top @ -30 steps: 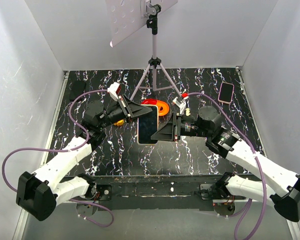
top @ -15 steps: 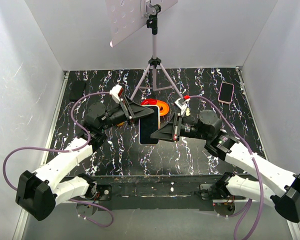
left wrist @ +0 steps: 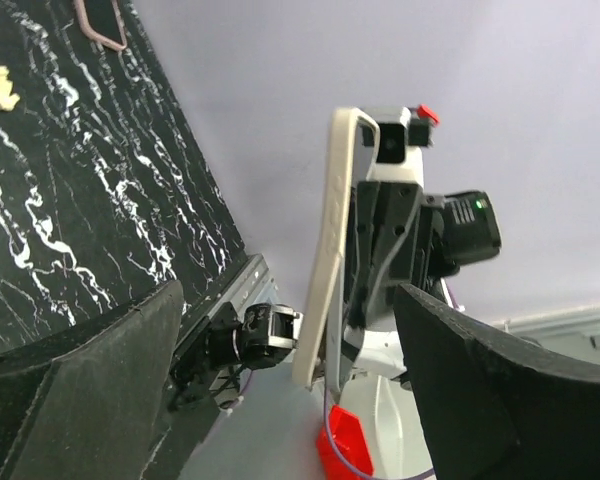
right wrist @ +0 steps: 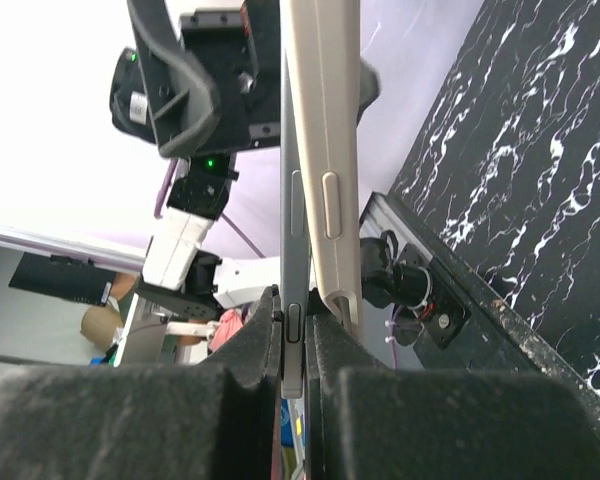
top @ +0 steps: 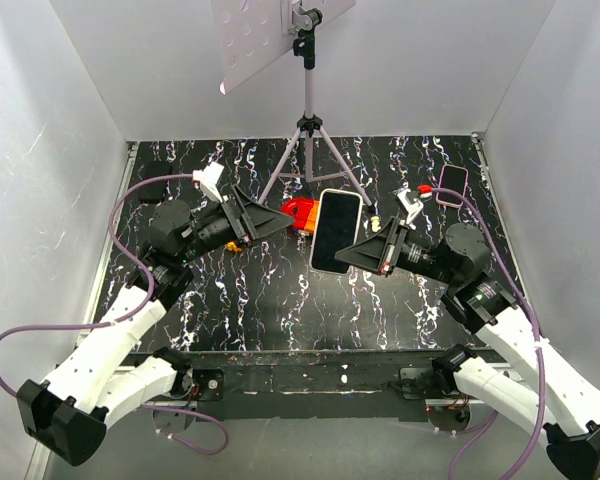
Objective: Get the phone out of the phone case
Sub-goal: Remove the phone case from the phone.
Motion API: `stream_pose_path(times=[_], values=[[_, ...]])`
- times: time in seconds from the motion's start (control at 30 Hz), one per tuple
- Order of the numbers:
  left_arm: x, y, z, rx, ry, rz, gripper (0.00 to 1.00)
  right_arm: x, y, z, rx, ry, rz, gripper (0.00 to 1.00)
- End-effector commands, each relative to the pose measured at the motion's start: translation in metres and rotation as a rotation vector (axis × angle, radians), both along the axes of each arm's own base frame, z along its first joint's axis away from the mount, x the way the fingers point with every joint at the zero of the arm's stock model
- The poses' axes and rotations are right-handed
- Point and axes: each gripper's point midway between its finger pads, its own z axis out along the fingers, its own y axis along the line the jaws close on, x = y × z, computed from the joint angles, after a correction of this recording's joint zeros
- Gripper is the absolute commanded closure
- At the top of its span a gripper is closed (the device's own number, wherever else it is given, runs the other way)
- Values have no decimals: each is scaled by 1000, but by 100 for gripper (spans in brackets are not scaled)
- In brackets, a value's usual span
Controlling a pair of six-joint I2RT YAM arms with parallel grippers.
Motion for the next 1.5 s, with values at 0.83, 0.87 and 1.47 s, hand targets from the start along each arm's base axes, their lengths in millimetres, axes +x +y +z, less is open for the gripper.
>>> stream_pose_path(times=[0.83, 0.87, 1.47], values=[[-53, -54, -28, -59, -107, -256, 41, 5, -29, 31, 234, 20, -30, 99], [-53, -56, -28, -63, -101, -259, 41, 5, -29, 31, 234, 20, -30, 99], [-54, -54, -33, -52, -95, -222, 42, 1, -33, 32, 255, 14, -28, 99]])
